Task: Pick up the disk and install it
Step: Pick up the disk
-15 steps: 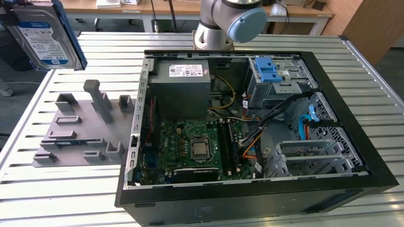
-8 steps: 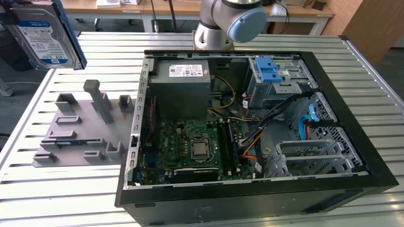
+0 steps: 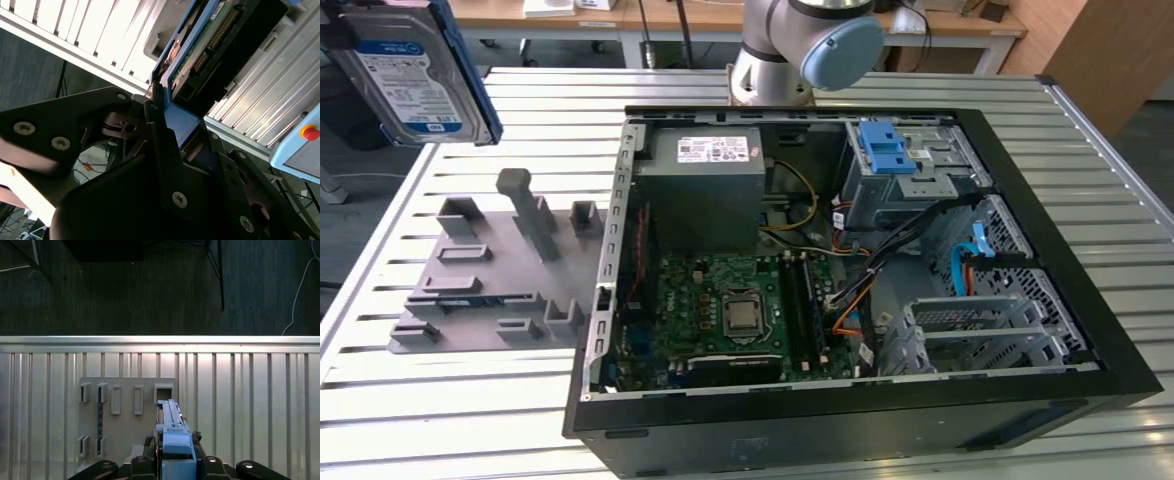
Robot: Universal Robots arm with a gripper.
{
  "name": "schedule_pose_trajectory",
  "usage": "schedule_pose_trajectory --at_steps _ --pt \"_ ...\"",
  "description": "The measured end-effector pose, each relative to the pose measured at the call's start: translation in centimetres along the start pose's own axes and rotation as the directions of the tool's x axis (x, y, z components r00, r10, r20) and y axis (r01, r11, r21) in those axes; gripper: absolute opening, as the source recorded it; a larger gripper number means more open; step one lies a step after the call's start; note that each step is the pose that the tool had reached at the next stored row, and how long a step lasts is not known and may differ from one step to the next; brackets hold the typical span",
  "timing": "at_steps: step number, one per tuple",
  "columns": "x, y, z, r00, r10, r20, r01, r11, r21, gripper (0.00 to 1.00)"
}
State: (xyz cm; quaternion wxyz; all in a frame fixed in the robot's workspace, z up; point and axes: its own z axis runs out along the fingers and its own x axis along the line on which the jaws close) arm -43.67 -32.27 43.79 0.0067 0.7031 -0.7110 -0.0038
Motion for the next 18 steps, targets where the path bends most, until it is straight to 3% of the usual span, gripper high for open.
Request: schedule_pose_trajectory --at_steps 18 --pt "-0.01 0.02 -0.96 1.0 0.0 -0.0004 0.0 1.0 0.0001 0.36"
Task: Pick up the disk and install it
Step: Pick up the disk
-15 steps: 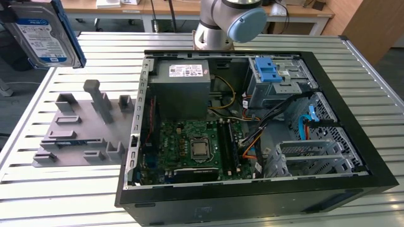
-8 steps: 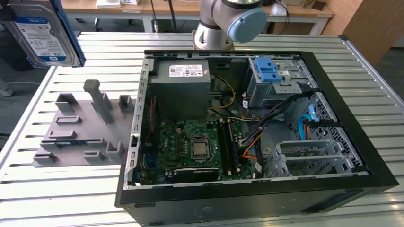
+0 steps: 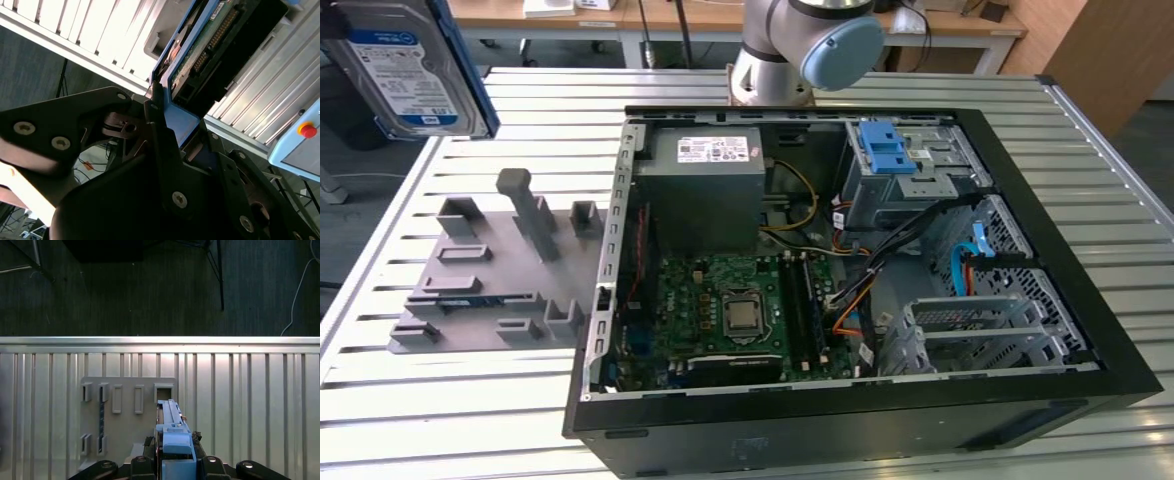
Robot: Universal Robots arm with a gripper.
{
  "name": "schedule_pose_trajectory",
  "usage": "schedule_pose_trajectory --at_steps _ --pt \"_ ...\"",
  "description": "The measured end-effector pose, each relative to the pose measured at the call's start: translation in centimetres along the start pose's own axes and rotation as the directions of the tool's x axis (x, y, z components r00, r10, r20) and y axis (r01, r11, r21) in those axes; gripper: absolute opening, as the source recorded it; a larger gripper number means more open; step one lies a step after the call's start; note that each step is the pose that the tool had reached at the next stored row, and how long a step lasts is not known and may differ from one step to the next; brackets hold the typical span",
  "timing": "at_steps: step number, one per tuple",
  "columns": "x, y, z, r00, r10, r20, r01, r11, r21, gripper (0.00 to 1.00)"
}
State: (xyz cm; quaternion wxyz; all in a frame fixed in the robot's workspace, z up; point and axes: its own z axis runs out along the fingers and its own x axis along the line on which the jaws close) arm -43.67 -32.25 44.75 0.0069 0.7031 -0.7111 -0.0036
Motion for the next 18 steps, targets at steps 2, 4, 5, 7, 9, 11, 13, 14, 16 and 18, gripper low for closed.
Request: schedule_pose_trajectory --at_steps 2,4,5,7,9,11,13,14,16,18 --pt "0.0 0.0 -0.18 1.0 0.0 -0.0001 0.0 1.0 0.0 0.36" --pt "0.0 0.0 -0.38 1.0 0.0 -0.0001 0.0 1.0 0.0 0.36" --pt "0.0 0.01 -0.48 1.0 0.0 -0.0001 0.0 1.0 0.0 0.36" --pt "0.0 0.01 -0.64 1.0 0.0 -0.0002 0.0 1.0 0.0 0.36" --pt "0.0 0.02 -0.81 1.0 0.0 -0.0002 0.0 1.0 0.0001 0.36" --pt "0.0 0.02 -1.02 1.0 0.0 -0.0002 0.0 1.0 0.0001 0.36" --pt "0.0 0.02 -1.23 1.0 0.0 -0.0001 0.0 1.0 0.0002 0.36" --pt "0.0 0.02 -1.34 1.0 0.0 -0.0002 0.0 1.0 0.0002 0.36" --pt "0.0 0.03 -1.54 1.0 0.0 -0.0001 0.0 1.0 0.0002 0.36" --pt "0.0 0.03 -1.77 1.0 0.0 -0.0002 0.0 1.0 0.0002 0.36"
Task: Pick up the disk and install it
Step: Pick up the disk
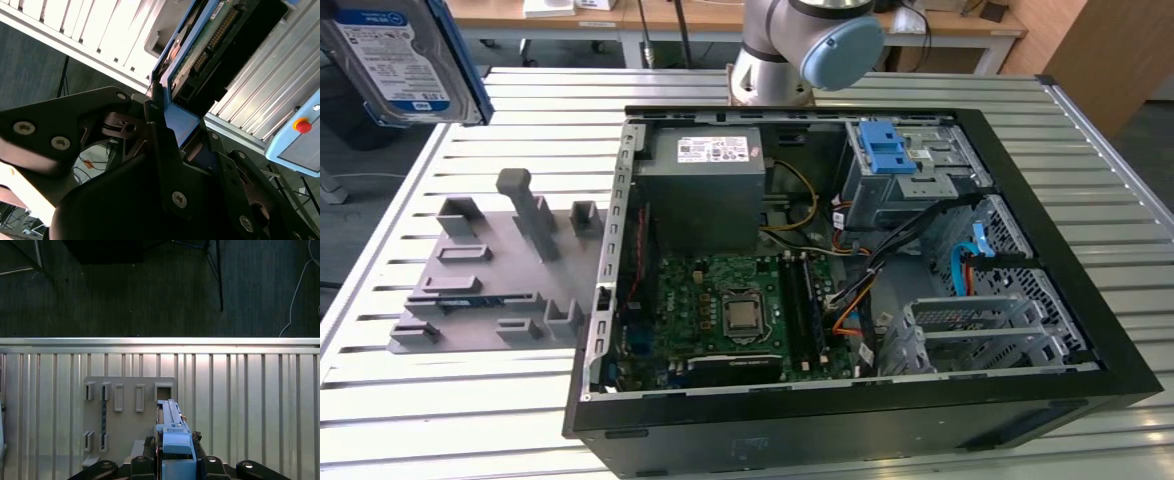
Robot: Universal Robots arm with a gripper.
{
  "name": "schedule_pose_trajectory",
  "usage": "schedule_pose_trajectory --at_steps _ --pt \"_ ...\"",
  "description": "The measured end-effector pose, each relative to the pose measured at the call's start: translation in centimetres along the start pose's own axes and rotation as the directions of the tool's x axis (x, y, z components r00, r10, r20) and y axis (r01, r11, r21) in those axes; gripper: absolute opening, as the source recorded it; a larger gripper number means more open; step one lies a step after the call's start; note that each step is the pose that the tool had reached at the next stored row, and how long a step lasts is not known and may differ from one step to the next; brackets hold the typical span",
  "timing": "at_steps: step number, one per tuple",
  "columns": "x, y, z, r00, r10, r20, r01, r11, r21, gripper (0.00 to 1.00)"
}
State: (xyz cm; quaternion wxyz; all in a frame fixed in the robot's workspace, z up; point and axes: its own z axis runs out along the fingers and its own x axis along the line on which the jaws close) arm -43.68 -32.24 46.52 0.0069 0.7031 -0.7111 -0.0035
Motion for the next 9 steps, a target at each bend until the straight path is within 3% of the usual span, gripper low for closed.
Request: schedule_pose_trajectory --at_steps 1,2,9 --pt "0.0 0.0 -0.12 1.0 0.0 0.0001 0.0 1.0 0.0 0.36" --pt "0.0 0.01 -0.73 1.0 0.0 0.0 0.0 1.0 0.0001 0.36" --pt "0.01 0.02 -1.54 1.0 0.0 0.0 0.0 1.0 0.0 0.36"
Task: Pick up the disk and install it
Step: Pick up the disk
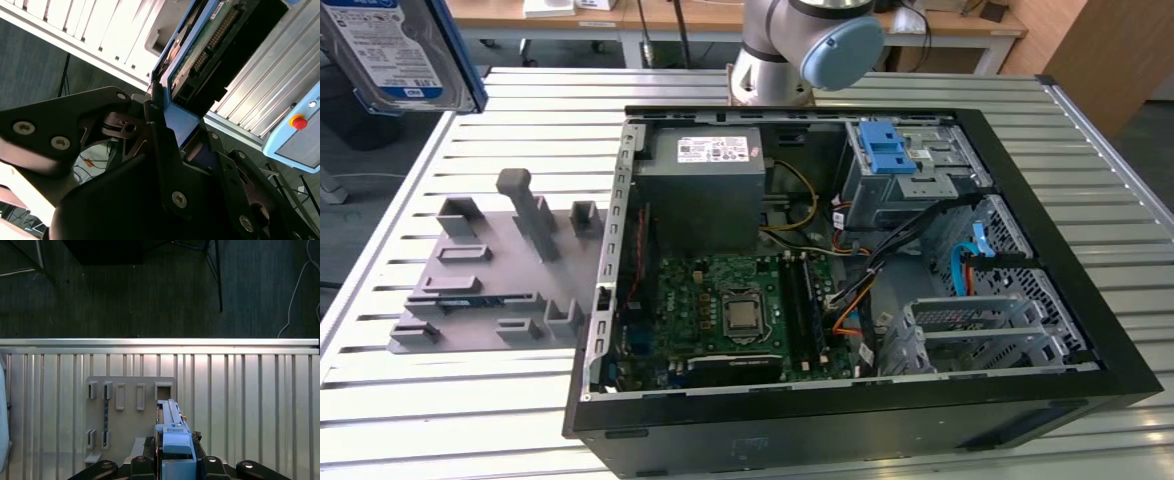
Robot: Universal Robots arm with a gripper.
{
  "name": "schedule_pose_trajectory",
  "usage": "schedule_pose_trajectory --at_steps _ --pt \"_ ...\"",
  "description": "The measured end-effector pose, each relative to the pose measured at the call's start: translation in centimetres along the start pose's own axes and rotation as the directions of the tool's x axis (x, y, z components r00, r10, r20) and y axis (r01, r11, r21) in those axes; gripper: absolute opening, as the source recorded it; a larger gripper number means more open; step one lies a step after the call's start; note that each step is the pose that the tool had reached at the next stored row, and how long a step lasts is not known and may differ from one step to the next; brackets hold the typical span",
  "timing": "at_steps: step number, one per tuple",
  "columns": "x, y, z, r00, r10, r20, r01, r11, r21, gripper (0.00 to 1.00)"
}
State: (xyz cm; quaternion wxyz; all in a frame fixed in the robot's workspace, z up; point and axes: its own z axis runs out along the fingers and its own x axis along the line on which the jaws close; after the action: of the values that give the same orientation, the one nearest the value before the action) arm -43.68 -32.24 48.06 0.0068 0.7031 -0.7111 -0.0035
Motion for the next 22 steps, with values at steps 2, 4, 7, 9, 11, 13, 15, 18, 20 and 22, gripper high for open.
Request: schedule_pose_trajectory --at_steps 2,4,7,9,11,13,15,18,20,22 --pt "0.0 0.01 -0.27 1.0 0.0 0.0001 0.0 1.0 0.0 0.36" --pt "0.0 0.01 -0.55 1.0 0.0 0.0 0.0 1.0 0.0 0.36" --pt "0.0 0.01 -0.92 1.0 0.0 0.0 0.0 1.0 0.0 0.36" --pt "0.0 0.02 -1.14 1.0 0.0 0.0 0.0 1.0 -0.0001 0.36" --pt "0.0 0.02 -1.37 1.0 0.0 0.0 0.0 1.0 0.0 0.36" --pt "0.0 0.02 -1.61 1.0 0.0 0.0 0.0 1.0 -0.0001 0.36" --pt "0.0 0.02 -1.84 1.0 0.0 0.0 0.0 1.0 -0.0001 0.36" --pt "0.0 0.03 -2.2 1.0 0.0 0.0 0.0 1.0 0.0 0.36" --pt "0.0 0.03 -2.43 1.0 0.0 0.0 0.0 1.0 0.0 0.36" --pt "0.0 0.04 -2.68 1.0 0.0 0.0 0.0 1.0 0.0 0.36"
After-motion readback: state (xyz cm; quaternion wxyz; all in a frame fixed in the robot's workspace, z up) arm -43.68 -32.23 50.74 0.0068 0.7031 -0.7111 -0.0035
